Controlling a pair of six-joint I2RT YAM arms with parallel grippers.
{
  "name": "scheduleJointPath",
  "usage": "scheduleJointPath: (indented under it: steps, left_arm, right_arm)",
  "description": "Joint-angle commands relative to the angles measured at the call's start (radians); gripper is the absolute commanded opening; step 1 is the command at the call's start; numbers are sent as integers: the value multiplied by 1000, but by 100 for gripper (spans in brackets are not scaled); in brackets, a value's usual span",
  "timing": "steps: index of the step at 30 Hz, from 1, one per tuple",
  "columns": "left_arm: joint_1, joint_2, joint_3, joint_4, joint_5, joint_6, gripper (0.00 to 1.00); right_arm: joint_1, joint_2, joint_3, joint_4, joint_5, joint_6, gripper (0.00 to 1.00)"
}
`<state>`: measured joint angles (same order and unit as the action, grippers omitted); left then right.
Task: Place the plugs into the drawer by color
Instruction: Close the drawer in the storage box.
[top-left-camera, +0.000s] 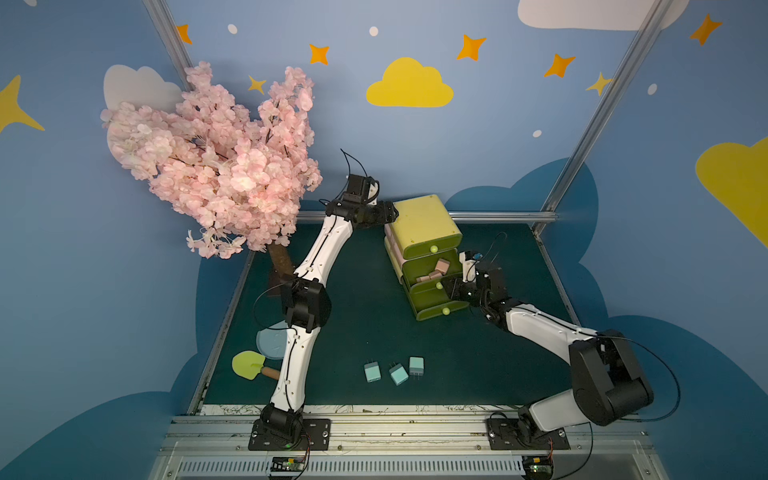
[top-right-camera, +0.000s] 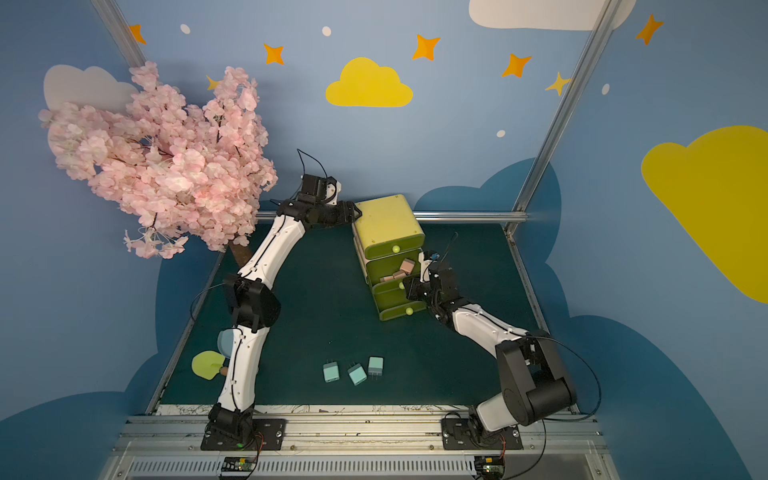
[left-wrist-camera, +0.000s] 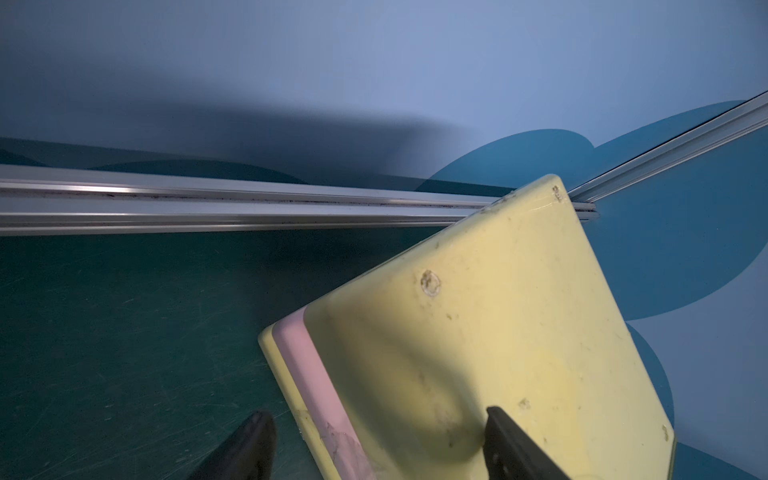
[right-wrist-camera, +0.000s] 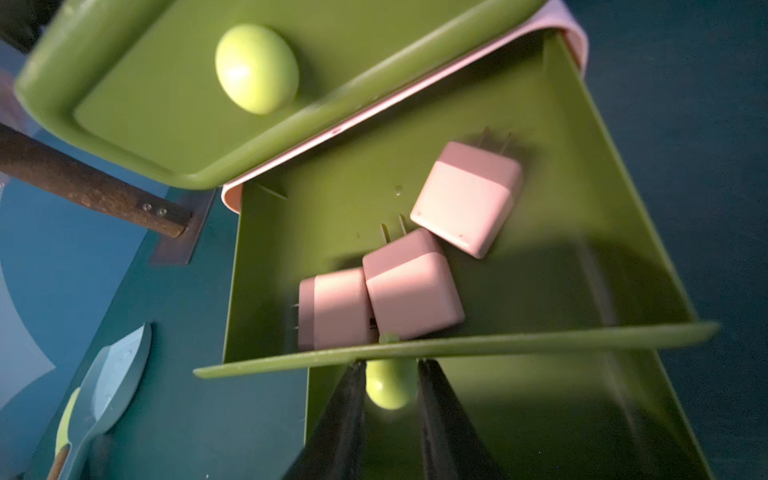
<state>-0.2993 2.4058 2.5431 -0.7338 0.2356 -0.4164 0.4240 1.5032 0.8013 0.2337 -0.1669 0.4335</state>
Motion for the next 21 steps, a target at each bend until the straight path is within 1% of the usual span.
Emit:
scheduleJointPath:
  steps: [1,9,14,18,21]
  left_arm:
    - [-4,27,-27,-62,-11,7,80]
    - [-9,24,-40,-62,-12,5,80]
    - [-11,23,-47,-62,-14,4,80]
    - [-12,17,-55,-62,-18,9,79]
    - [-12,13,-59,-62,-20,9,79]
  right_arm:
    - [16,35,50,-4,43,-59,26]
    - [45,96,115,57,113,-79,24]
    - [69,167,123,183,166,-63,24]
    - [75,215,132,269,167,-22,26]
    - [79,237,157,281,165,-12,27]
